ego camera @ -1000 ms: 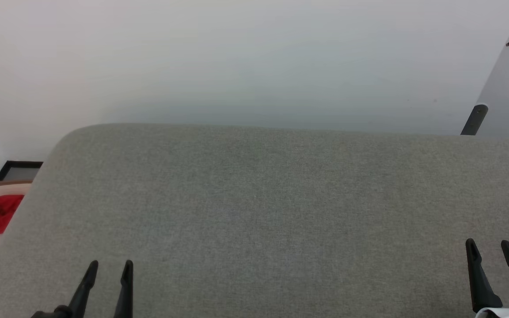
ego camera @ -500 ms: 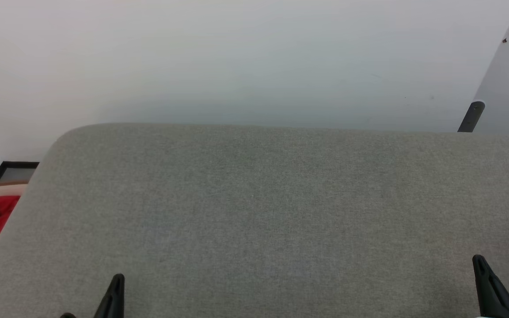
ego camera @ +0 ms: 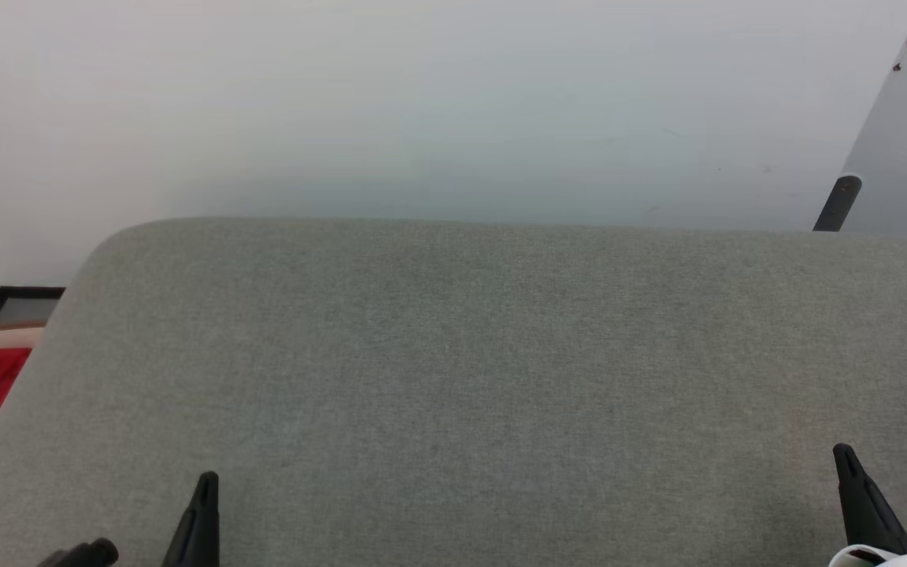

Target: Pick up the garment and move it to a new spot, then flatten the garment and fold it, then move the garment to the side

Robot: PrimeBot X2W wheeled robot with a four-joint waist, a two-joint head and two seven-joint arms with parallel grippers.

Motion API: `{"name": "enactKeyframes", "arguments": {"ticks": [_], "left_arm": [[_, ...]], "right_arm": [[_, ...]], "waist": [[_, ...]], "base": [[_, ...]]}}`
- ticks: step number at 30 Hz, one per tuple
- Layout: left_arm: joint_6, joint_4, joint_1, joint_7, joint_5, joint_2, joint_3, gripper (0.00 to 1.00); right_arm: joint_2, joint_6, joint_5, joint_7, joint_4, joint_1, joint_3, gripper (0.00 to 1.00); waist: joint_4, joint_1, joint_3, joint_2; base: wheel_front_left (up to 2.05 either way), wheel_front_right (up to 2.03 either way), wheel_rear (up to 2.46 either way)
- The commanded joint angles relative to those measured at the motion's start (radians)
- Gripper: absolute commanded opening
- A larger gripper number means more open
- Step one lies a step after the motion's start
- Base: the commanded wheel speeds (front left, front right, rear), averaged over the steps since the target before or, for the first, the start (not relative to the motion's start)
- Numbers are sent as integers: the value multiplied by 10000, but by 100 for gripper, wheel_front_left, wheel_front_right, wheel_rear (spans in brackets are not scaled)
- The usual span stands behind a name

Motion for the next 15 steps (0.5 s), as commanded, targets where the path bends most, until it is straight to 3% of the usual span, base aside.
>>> {"name": "enactKeyframes", "arguments": {"ticks": [1, 15], "left_arm": [[-9, -99, -261, 44, -240, 45, 76, 0], [-16, 166, -697, 580, -2076, -174, 222, 0]], "right_arm": [[-44, -2, 273, 19, -66, -274, -4, 0], [54, -3, 2149, 196, 448, -710, 7, 0]], "waist": [[-3, 0, 3, 0], [-55, 0, 66, 0]], "base": [[0, 0, 0], [0, 0, 0]]}}
